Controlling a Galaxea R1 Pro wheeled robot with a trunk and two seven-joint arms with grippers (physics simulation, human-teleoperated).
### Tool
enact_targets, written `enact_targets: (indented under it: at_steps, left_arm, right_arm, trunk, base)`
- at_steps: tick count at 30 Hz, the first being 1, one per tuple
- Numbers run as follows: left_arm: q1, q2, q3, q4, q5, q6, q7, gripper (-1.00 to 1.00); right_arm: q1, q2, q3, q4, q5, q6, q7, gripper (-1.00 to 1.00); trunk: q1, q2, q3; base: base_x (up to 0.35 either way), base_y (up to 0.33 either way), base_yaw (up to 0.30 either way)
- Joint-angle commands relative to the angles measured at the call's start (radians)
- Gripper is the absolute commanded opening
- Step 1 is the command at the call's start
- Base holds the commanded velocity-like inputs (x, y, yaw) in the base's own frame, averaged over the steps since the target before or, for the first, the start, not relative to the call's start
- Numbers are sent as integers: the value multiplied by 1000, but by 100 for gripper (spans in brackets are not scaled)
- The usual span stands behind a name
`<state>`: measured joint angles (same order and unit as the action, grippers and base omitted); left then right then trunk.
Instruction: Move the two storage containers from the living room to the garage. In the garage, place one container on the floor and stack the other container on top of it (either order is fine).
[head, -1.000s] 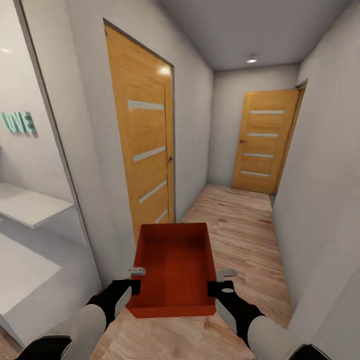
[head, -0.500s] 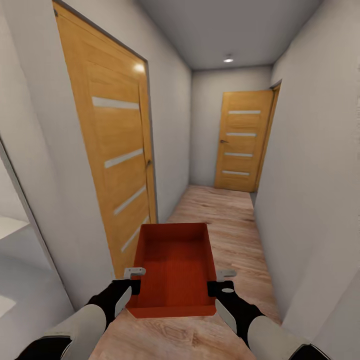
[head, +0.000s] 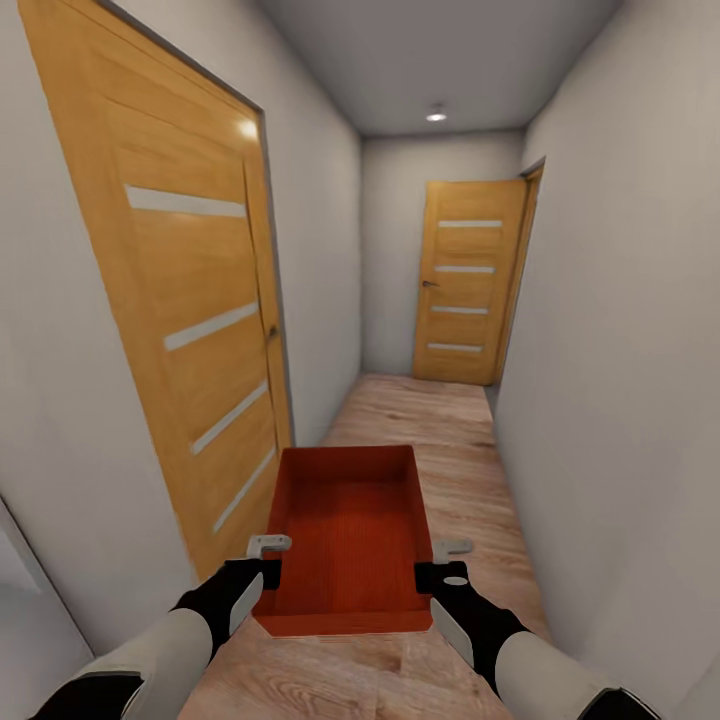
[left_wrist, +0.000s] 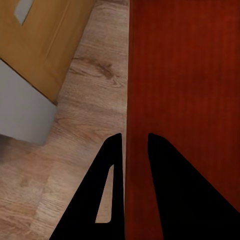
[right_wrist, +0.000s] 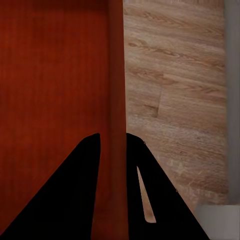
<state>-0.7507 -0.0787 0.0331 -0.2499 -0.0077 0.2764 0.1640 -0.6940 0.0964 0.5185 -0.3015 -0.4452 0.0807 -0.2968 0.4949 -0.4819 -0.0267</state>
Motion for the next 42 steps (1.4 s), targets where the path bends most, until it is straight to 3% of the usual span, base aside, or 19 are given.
enact_targets:
  at_steps: [1,21,42]
  left_arm:
    - [1,14,-1,0,6,6,5,-100]
    - [1,14,-1,0,6,6,5,-100]
    - [1,14,-1,0,6,6,5,-100]
  right_arm:
    - [-2,-1,-17,-34,3,-16,-4,-100]
    - [-2,-1,-17,-34,3,-16,-4,-100]
    - [-2,-1,-17,-34,3,-16,-4,-100]
  trunk:
    - [1,-2,-2]
    - [1,-2,-2]
    - [1,-2,-2]
  base:
    - [324,0,-1]
    - [324,0,0]
    - [324,0,-222]
